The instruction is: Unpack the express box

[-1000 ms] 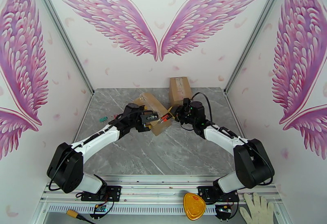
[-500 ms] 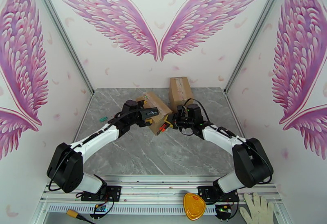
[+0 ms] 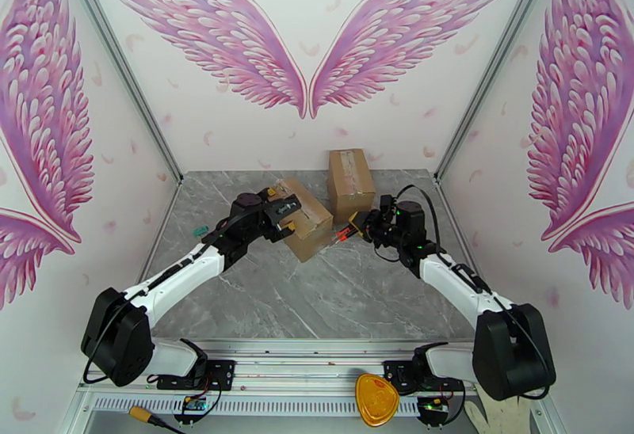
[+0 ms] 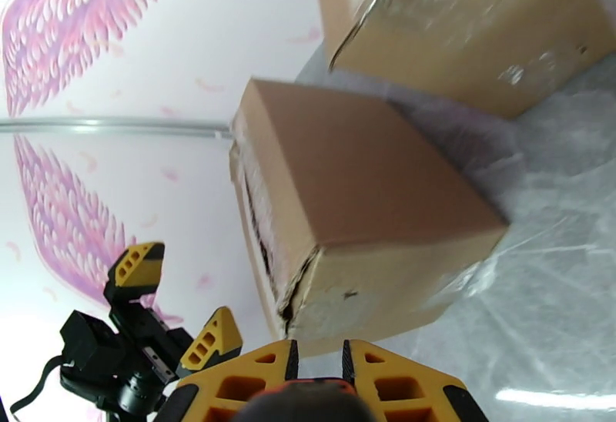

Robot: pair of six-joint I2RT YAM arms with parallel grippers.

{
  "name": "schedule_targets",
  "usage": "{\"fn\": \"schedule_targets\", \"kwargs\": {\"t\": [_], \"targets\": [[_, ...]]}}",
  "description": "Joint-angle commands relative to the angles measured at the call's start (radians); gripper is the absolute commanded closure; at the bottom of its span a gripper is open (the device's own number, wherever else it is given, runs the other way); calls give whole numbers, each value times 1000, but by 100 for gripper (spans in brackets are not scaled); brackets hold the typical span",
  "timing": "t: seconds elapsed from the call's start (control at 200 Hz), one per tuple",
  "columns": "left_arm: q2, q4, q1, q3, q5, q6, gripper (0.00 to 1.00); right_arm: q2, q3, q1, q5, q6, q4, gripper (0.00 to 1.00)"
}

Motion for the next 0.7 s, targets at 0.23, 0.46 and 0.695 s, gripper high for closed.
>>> {"fn": "schedule_targets", "kwargs": {"t": [0.23, 0.46, 0.695], "targets": [[-35, 29, 68, 94, -192, -603, 1, 22, -206, -120, 34, 50, 185, 100], [-4, -82, 54, 143, 49, -683, 1, 145, -233, -118, 13, 84, 331, 100], [76, -215, -59, 231, 122, -663, 2, 242, -289, -115, 6, 93, 467, 100]]}}
